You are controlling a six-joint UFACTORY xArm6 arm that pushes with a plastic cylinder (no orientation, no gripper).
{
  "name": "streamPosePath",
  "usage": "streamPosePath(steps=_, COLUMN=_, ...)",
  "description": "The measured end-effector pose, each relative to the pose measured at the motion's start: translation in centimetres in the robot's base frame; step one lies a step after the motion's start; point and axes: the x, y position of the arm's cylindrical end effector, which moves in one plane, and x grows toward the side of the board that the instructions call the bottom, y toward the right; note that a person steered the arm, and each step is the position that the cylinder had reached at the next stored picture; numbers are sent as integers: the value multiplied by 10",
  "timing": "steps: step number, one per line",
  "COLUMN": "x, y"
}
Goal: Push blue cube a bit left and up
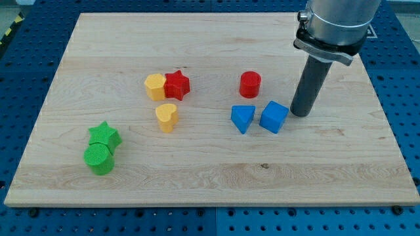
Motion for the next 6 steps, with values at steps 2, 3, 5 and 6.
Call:
streamPosePath(steps=2, x=33, y=22)
streamPosePath(steps=3, x=52, y=10)
streamPosePath(steps=5, x=38, y=-30)
streamPosePath(steps=6, x=11, y=-34)
